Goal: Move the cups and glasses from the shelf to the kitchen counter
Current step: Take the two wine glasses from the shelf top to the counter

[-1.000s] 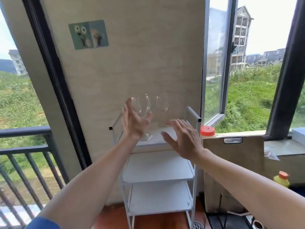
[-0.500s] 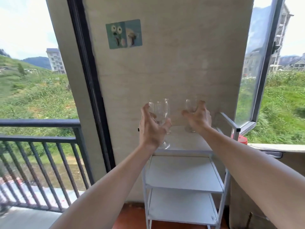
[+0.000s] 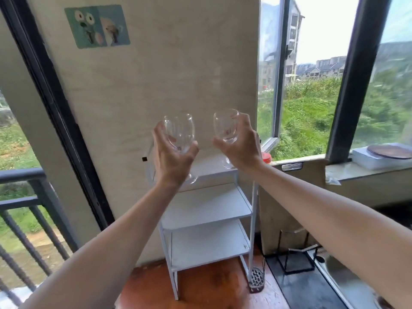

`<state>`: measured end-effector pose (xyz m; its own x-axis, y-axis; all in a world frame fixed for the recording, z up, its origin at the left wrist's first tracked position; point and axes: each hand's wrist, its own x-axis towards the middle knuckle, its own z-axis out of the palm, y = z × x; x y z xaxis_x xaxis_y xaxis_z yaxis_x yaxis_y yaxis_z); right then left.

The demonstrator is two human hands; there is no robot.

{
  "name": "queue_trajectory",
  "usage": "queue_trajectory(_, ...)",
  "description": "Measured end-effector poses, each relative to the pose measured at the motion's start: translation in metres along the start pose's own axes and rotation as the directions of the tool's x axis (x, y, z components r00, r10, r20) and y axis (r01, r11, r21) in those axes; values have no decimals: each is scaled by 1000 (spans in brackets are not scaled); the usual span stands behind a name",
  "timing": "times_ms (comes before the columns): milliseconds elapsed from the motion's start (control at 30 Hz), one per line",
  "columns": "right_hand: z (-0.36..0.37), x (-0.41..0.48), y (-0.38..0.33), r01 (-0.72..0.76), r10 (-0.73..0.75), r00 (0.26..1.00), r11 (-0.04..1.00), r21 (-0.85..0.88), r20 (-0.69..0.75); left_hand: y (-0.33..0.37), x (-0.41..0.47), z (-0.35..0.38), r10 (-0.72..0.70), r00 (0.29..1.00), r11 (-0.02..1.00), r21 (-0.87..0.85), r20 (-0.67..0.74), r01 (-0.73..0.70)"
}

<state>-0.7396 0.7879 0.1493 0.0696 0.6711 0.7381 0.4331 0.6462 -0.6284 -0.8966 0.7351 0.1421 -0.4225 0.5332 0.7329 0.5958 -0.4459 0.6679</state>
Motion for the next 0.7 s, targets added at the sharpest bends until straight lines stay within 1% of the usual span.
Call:
queue_trajectory(133,-54,-23,14,79,-79,996,997,-4,-36,28,-31,18,39,999,998,-50,28,-38)
queue_trajectory(233,-105,-40,34,31,-35,997,998,-63,-75,52,-61,41,45,993,997,-69,105,-38)
queue_trajectory(367,-185,-70,73,-90,71,991,979,-181,-111,94,-115,86,92,976,990,-126,195,-68)
queue_trajectory(433,-232,-92,97,-174,150,983,946,-275,-106,113,-148,113,105,958,985,-158,267,-64)
queue_trajectory(533,-306,-133,132,-258,243,966,865,-431,-91,134,-204,158,124,915,980,-190,384,-53)
queue_trajectory(633,-377,-177,158,-349,323,936,785,-513,-142,163,-263,198,88,871,976,-217,484,22)
queue_trajectory(700,-422,-206,171,-405,370,911,717,-568,-182,181,-301,225,73,826,971,-227,559,68)
